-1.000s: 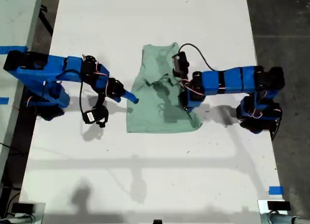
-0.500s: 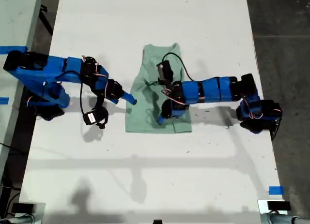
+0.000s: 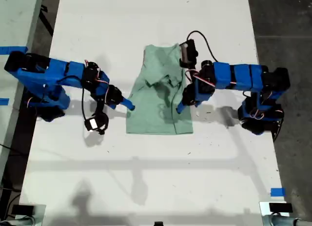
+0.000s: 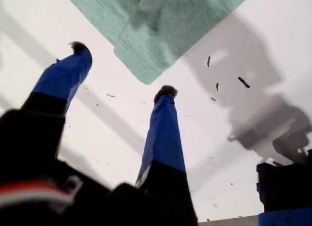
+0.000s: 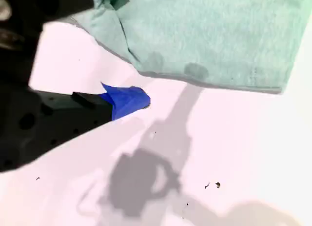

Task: Fold tshirt

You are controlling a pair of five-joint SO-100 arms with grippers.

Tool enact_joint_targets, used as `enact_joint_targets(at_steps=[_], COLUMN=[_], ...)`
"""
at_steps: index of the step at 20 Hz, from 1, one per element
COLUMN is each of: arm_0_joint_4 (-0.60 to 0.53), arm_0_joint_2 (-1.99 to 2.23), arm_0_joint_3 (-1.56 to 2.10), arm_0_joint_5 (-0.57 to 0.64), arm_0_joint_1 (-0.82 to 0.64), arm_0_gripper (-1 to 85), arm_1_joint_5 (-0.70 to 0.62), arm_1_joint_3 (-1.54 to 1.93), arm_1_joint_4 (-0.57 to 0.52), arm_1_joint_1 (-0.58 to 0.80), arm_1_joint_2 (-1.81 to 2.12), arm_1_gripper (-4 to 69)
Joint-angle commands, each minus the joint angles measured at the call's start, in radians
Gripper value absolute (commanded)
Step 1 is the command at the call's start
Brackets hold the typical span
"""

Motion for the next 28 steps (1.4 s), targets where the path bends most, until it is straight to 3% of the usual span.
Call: enact_joint_targets(at_steps=[1, 4, 5, 7, 11, 19, 25, 28], arm_0_joint_4=[-0.071, -0.117, -0.123, -0.086, -0.084, 0.064, 0.383, 0.278], arm_0_joint_2=[-0.107, -0.253, -0.305, -0.387, -0.414, -0.133, -0.802, -0.833], arm_0_joint_3=[-0.081, -0.106, -0.127, -0.198, -0.256, -0.129, -1.124, -1.109], arm_0_joint_5=[0.035, 0.078, 0.094, 0.107, 0.143, 0.095, 0.132, 0.137], arm_0_joint_1=[-0.061, -0.121, -0.141, -0.166, -0.17, -0.225, -0.08, -0.078], arm_0_gripper=[31.8, 31.1, 27.8, 12.4, 0.1, 0.1, 0.1, 2.5], arm_1_joint_5=[-0.005, -0.005, -0.005, -0.006, -0.017, -0.008, 0.015, 0.032], arm_1_joint_3=[0.006, 0.023, 0.035, 0.055, 0.112, 0.235, 0.278, 0.321], arm_1_joint_4=[-0.012, -0.018, -0.025, -0.034, -0.071, -0.118, -0.132, -0.146], arm_1_joint_1=[0.0, -0.012, -0.012, -0.015, -0.002, 0.009, 0.002, -0.005], arm_1_joint_2=[0.074, 0.077, 0.078, 0.08, 0.083, 0.156, 0.202, 0.232], arm_1_gripper=[28.9, 28.2, 28.1, 27.9, 27.9, 27.7, 27.6, 27.6])
